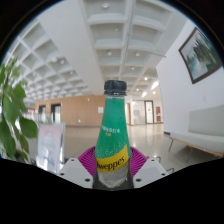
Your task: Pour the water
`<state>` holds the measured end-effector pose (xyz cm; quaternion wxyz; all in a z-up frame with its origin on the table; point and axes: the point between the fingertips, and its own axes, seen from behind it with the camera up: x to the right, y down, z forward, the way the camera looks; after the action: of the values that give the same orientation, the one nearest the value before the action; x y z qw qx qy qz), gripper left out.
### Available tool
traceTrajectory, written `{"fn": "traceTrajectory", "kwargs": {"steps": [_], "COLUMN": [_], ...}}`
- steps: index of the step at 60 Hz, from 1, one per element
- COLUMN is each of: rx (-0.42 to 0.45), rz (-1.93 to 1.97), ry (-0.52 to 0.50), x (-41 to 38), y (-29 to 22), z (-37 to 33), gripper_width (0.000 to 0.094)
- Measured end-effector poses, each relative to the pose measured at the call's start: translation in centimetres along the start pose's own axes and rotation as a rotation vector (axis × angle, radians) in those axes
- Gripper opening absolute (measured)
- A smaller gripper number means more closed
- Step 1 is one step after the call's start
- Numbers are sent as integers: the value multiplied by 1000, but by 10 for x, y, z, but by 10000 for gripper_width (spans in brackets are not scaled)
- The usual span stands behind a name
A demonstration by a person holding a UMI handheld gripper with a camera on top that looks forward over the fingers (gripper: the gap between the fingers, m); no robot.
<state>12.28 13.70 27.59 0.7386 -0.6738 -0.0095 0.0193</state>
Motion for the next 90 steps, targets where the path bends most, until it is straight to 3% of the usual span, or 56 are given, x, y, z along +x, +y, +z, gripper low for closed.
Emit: {"fn": "traceTrajectory", "kwargs": {"steps": [5, 6, 11, 23, 25, 31, 36, 39, 41, 44, 47, 51, 60, 77, 90], "rx": [-123, -153, -245, -381, -346, -350, -360, -415, -443, -452, -468, -496, -551, -576, -568], "rz": [-56, -62, -92, -58, -65, -66, -71, -72, -66, -55, -44, -40, -64, -47, -39], "ry": [17, 14, 19, 18, 16, 34, 33, 44, 53, 60, 71, 86, 118, 121, 96], "x": [17, 32, 36, 45, 51, 51, 51, 53, 55, 54, 53, 51, 41, 2, -23], "y": [76, 66, 133, 214, 204, 207, 206, 212, 214, 207, 199, 187, 154, 101, 80], "z": [8, 11, 3, 0, 2, -2, 1, -6, -8, -17, -30, -54, -137, -311, -380], "gripper_width": [398, 397, 396, 403, 399, 420, 529, 575, 669, 882, 828, 868, 858, 859, 857]}}
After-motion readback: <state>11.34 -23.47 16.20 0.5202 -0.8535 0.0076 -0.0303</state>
